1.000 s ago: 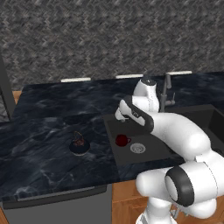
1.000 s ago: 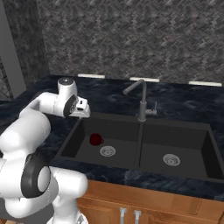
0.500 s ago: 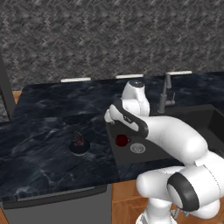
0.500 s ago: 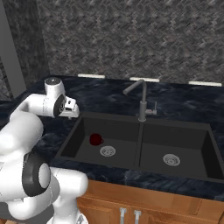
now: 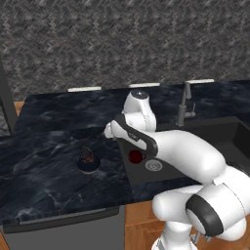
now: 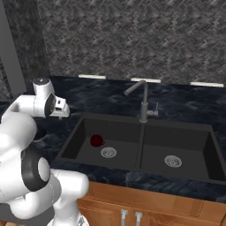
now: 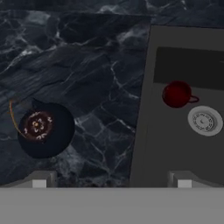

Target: Place the mug in the left basin and the teapot in the right basin of the sink.

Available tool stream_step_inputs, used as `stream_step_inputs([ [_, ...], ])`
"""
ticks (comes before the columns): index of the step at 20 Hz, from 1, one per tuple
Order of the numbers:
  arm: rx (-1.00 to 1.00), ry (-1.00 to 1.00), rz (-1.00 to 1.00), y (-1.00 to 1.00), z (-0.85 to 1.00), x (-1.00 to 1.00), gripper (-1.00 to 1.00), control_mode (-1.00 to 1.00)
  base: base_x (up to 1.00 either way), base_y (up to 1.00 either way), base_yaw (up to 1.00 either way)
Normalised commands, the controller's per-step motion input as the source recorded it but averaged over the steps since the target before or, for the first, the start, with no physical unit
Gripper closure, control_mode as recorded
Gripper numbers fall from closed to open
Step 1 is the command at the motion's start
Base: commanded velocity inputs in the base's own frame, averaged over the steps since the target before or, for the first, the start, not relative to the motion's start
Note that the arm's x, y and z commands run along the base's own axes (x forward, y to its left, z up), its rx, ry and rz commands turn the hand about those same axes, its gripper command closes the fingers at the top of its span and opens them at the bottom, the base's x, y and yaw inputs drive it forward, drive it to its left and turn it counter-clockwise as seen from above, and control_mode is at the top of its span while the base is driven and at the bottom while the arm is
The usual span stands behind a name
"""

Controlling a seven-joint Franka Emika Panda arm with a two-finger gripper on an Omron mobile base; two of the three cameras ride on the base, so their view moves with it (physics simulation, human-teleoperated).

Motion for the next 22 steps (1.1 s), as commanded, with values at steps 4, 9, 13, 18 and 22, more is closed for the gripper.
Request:
stream_step_inputs([
  [4, 0.0, 0.01, 0.12, 0.43, 0.07, 0.0, -1.0, -1.0, 0.0, 0.0, 0.0],
  [9, 0.0, 0.02, 0.11, 0.44, 0.06, 0.0, -1.0, -1.0, 0.0, 0.0, 0.0],
  [13, 0.0, 0.03, 0.12, 0.41, 0.03, 0.0, -1.0, -1.0, 0.0, 0.0, 0.0],
  [18, 0.0, 0.03, 0.13, 0.4, 0.0, 0.0, -1.0, -1.0, 0.0, 0.0, 0.0],
  [22, -0.06, 0.01, 0.11, 0.36, 0.0, 0.0, -1.0, -1.0, 0.0, 0.0, 0.0],
])
